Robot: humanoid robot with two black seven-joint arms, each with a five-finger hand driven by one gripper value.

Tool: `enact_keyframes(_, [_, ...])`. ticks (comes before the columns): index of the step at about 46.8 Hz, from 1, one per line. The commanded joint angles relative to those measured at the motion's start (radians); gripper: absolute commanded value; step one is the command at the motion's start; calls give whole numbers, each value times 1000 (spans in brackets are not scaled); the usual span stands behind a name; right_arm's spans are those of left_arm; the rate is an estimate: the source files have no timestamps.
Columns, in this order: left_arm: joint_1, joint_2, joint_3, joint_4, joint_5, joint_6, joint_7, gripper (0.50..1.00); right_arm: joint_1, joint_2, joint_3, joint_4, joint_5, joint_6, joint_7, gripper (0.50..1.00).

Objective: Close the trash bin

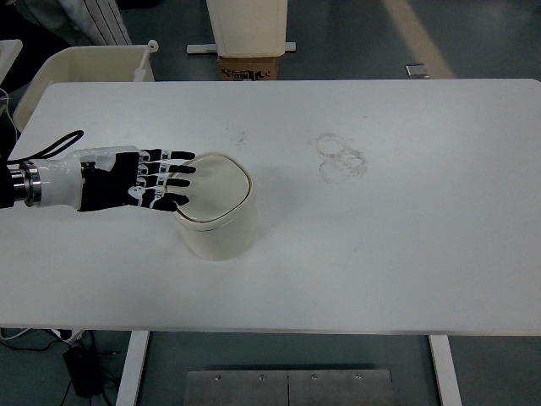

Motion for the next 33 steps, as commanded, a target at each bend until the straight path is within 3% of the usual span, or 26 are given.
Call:
enact_keyframes(1, [3,2,0,0,0,0,0,1000,0,0,0,0,0,0,1,991])
enact_keyframes(33, [-6,15,0,2,0,0,0,1000,0,0,0,0,0,0,1,991])
